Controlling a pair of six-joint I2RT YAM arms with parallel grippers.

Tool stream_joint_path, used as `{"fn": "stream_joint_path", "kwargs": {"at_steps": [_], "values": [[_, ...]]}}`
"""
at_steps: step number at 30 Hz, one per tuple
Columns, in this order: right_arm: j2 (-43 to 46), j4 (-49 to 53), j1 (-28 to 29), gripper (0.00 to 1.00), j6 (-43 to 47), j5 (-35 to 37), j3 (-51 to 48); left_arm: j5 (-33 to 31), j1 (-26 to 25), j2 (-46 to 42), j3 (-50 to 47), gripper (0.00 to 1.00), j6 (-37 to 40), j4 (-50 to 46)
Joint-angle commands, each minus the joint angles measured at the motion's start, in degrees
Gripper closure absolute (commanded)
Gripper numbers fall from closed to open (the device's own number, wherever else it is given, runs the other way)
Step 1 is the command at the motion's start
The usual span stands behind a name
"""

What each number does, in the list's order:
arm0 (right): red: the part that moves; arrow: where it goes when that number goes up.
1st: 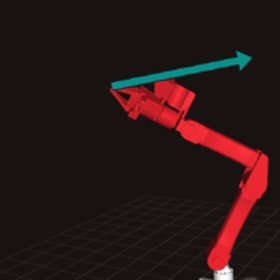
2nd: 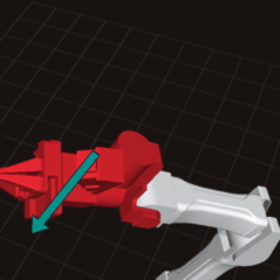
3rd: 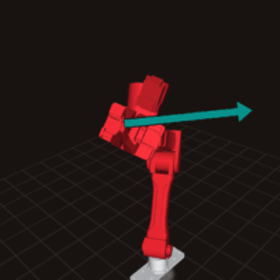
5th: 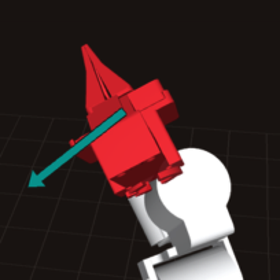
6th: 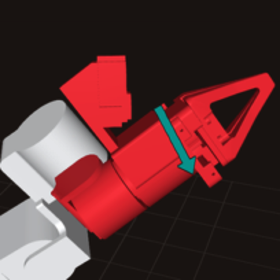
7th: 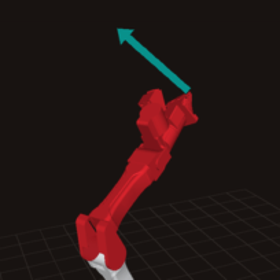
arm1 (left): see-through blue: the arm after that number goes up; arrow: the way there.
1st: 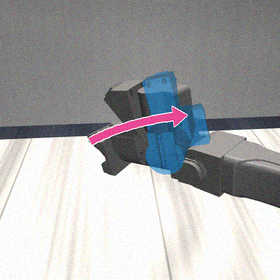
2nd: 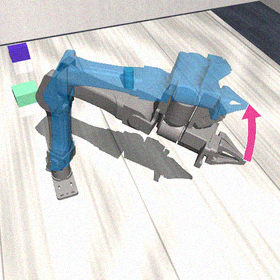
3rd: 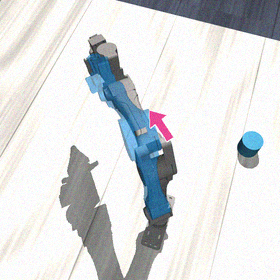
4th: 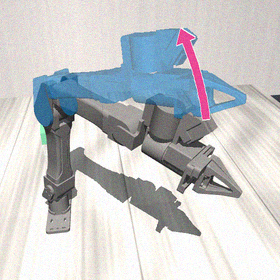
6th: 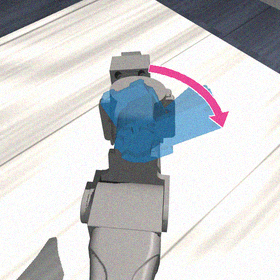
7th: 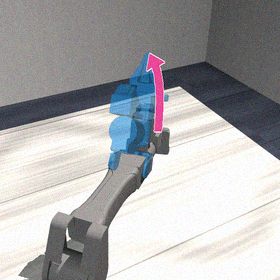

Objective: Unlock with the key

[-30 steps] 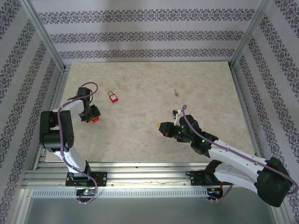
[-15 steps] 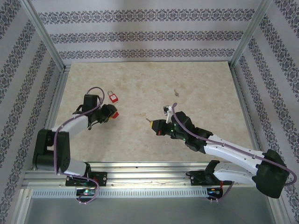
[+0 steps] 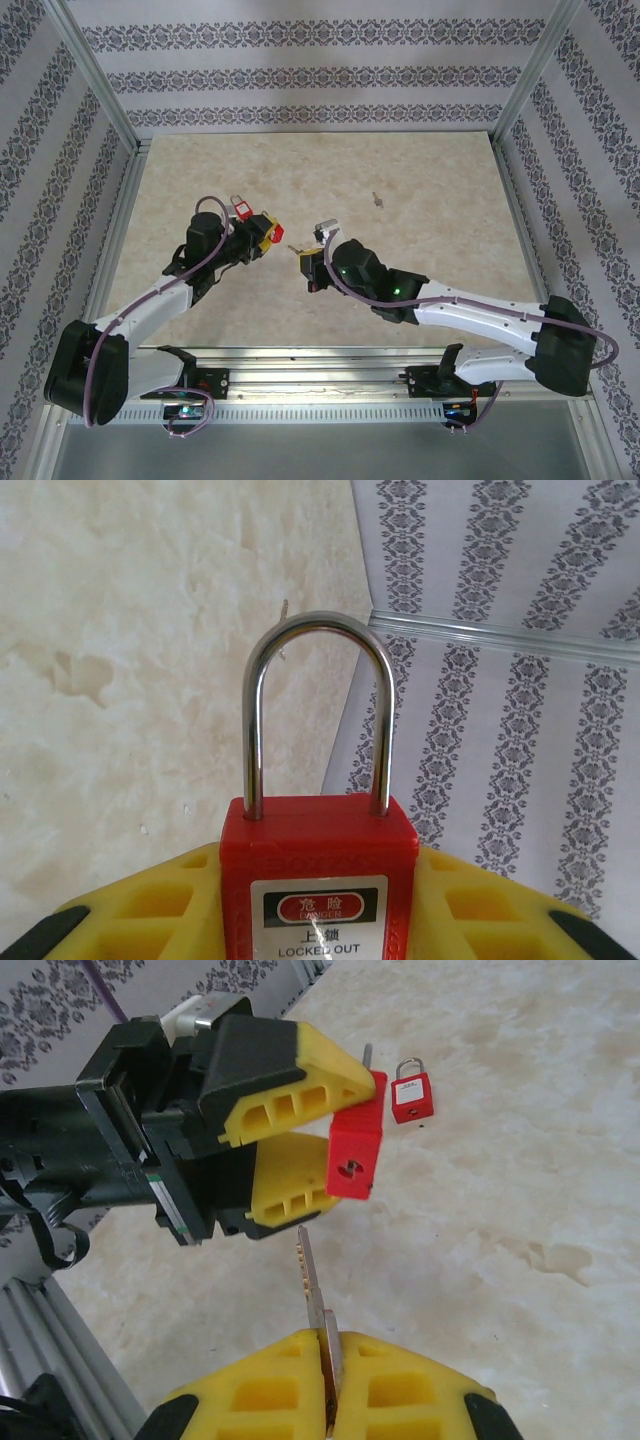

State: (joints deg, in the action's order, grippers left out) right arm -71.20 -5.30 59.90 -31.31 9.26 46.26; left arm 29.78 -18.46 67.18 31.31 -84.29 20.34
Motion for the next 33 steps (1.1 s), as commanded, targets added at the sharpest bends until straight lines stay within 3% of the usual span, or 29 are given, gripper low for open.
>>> {"fn": "stream_joint_path", "kwargs": {"at_steps": [1, 12, 33], "values": [[-1.84, -2.01, 0.44, 1.0, 2.75, 2.59, 2.42, -2.65, -1.54, -1.43, -1.0, 0.96, -6.72, 7.44], [-4.85, -4.09, 0.39, 1.0, 1.6, 2.87, 1.98, -4.75, -3.69, -1.42, -2.98, 0.99, -9.57, 10.22], [-6.01, -4.15, -1.93, 1.0, -0.24, 2.87, 1.04, -6.47, -6.63, -2.74, -3.89, 1.0, -8.23, 8.19]]}}
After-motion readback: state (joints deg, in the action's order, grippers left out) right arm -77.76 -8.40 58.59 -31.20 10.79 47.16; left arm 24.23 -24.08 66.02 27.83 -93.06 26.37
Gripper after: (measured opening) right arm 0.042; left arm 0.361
